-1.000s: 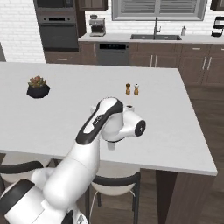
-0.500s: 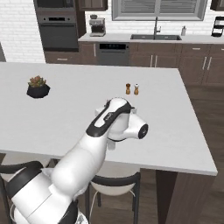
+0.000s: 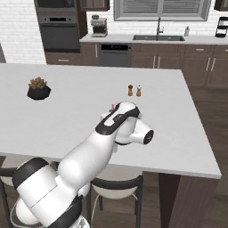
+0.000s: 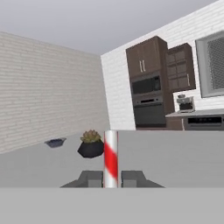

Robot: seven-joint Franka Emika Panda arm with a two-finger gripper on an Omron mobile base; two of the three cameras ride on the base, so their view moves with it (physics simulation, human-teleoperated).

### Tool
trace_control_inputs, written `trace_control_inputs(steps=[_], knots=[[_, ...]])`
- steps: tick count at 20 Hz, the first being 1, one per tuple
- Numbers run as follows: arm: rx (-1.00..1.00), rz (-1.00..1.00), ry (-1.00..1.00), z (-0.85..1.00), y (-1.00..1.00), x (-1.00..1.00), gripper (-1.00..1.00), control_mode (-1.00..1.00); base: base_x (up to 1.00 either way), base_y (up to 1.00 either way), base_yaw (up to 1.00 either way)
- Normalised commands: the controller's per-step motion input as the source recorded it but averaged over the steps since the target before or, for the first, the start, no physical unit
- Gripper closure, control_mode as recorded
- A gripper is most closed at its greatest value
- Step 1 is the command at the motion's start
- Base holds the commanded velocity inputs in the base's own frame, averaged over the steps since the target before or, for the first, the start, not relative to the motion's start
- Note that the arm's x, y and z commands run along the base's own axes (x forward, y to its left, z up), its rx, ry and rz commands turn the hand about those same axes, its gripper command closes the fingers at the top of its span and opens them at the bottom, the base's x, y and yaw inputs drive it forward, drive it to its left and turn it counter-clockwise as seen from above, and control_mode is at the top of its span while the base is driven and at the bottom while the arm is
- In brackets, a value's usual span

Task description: Take a straw from the drawer in front and place it inside the glass cup on the dining counter.

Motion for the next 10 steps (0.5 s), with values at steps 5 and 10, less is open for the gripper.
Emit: trace_control_inputs(steps=[5,10], knots=[[0.0,0.0,0.0,-0.22,-0.05,0.26,1.0,-1.0,0.0,0.0,0.0],[0.0,0.0,0.0,-0.12,0.0,0.34,1.0,-1.0,0.0,0.0,0.0]])
